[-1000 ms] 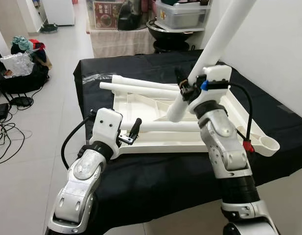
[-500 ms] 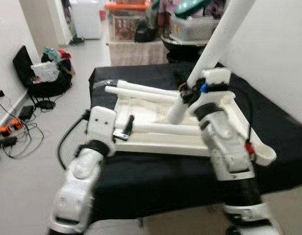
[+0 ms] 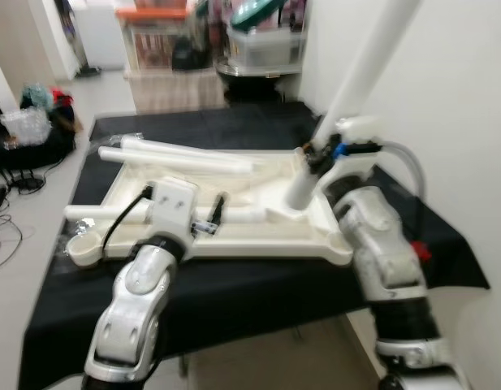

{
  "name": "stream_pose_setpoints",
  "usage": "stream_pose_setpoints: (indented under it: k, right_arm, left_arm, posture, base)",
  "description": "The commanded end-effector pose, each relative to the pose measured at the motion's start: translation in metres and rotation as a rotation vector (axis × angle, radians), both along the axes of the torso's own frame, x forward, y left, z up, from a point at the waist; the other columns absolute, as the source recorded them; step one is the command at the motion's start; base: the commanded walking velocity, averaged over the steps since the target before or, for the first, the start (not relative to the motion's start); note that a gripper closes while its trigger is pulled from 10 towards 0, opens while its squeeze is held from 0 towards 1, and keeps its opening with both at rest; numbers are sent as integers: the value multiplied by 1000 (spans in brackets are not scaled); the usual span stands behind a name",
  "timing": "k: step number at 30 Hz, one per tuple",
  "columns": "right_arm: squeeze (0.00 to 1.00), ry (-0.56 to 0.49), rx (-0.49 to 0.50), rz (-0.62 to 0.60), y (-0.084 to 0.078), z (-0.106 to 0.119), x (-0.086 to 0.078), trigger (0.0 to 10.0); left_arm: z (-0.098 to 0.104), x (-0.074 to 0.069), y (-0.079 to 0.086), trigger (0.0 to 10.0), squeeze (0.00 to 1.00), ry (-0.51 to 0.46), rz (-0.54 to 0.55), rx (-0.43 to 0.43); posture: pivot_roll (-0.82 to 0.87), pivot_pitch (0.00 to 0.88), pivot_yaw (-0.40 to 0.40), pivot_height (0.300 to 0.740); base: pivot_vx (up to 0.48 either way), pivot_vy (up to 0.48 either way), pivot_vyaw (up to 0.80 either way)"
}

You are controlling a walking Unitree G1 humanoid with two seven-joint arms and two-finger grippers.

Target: Building children table

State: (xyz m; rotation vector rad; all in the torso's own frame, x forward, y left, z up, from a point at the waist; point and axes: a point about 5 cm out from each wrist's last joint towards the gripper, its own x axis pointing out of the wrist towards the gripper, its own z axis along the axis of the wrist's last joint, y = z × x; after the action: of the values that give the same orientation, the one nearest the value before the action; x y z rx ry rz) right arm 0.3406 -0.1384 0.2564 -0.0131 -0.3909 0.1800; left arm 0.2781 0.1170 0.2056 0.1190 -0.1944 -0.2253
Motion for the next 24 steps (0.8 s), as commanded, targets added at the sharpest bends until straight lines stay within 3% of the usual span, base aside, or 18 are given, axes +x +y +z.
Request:
stream_pose_setpoints:
  k: [1, 15, 24]
  right_arm:
    - [0, -7, -6, 33, 11, 3, 2, 10000]
    - [0, 60, 1, 62, -4, 5, 16, 10000]
    - [0, 116, -77, 117, -12, 13, 30, 10000]
  left_arm:
    - [-1, 1, 8, 10000, 0, 10, 40, -5]
    - [-14, -5, 3, 10000, 0, 72, 47, -60]
    - [-30, -13, -5, 10000, 0, 151, -6, -69]
  posture:
    - [31, 0, -45, 740]
    - [35, 0, -41, 740]
    - [33, 0, -52, 740]
  base:
    - [0, 0, 0]
    - [0, 0, 0]
    - [0, 0, 0]
